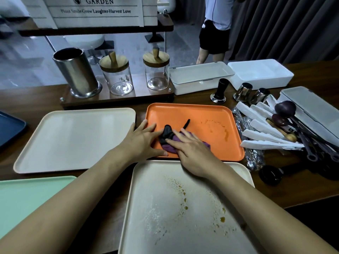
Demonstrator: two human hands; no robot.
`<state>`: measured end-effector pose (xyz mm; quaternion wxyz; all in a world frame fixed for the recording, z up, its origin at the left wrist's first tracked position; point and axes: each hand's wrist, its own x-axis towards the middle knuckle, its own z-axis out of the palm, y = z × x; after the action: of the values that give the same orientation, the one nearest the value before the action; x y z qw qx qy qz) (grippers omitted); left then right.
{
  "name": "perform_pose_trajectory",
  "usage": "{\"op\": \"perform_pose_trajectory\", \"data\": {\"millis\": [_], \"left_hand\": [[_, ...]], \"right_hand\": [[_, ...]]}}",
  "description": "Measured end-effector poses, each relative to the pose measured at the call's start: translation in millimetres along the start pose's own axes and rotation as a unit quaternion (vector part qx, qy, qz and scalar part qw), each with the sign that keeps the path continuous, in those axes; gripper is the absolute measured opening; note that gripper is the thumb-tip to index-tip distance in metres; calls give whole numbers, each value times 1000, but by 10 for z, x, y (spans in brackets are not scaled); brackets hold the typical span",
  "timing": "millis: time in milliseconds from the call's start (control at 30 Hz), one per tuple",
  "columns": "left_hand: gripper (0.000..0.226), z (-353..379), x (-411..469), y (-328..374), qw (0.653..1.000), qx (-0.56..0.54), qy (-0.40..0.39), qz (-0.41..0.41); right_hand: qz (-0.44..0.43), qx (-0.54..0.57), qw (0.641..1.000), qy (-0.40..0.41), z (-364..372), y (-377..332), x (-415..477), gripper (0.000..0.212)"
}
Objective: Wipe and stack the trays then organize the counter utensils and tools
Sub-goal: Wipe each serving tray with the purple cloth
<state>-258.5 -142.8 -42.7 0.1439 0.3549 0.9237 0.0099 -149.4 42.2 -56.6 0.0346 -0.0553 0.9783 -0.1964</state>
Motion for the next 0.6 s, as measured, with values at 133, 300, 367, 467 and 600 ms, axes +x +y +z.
{"op": "perform_pose_trajectory", "data": {"millis": [133, 300, 367, 467, 600], "left_hand": [[98, 8, 5, -2, 1000, 0, 5, -2], [112, -12, 3, 0, 999, 39, 9, 4], [110, -15, 4, 1, 998, 59, 13, 6], [116, -9, -1, -8, 999, 54, 1, -1], [109, -20, -26, 2, 1000, 23, -6, -4]], "right_hand": [[-5, 6, 1000, 3, 49, -119, 96, 51], [-8, 0, 1000, 10, 31, -111, 57, 51], [-8, 1, 1000, 13, 28, -98, 18, 51], [6, 2, 1000, 18, 12, -14, -111, 53], [51, 3, 998, 30, -84, 191, -321, 54]]}}
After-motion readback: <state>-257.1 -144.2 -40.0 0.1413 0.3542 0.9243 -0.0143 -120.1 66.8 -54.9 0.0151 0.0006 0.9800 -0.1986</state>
